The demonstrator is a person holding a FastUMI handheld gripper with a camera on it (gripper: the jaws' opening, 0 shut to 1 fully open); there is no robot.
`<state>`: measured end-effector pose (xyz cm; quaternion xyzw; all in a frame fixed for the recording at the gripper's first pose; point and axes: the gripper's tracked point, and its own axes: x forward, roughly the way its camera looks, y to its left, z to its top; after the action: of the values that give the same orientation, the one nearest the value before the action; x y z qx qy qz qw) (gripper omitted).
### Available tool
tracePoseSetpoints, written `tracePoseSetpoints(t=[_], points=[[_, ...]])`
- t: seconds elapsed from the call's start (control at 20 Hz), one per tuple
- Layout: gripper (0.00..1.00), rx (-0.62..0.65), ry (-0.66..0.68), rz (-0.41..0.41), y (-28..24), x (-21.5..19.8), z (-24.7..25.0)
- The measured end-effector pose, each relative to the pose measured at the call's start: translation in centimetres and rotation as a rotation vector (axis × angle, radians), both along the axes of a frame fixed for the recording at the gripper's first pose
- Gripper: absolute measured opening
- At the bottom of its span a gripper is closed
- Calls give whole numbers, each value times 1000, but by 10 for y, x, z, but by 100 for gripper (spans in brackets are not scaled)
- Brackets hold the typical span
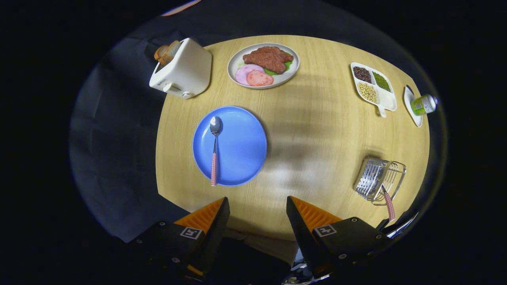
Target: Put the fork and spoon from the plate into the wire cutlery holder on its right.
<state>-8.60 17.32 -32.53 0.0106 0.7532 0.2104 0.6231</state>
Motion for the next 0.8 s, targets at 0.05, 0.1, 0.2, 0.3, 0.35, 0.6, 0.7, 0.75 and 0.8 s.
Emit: tracePoseSetpoints(t=[0.05, 0.1, 0.2, 0.3, 0.35, 0.6, 0.7, 0.75, 0.8], points=[[87, 5, 3, 12, 12, -3, -3], [87, 11, 6, 24, 20, -1, -7], [87, 12, 5, 39, 32, -5, -11], [87, 2, 6, 49, 47, -7, -19], [87, -8, 9, 51, 53, -8, -23], [87, -45, 23, 53, 80, -14, -44], [87, -52, 29, 68, 89, -19, -52], [85, -63, 30, 79, 90, -22, -56], [84, -74, 30, 93, 92, -25, -61]])
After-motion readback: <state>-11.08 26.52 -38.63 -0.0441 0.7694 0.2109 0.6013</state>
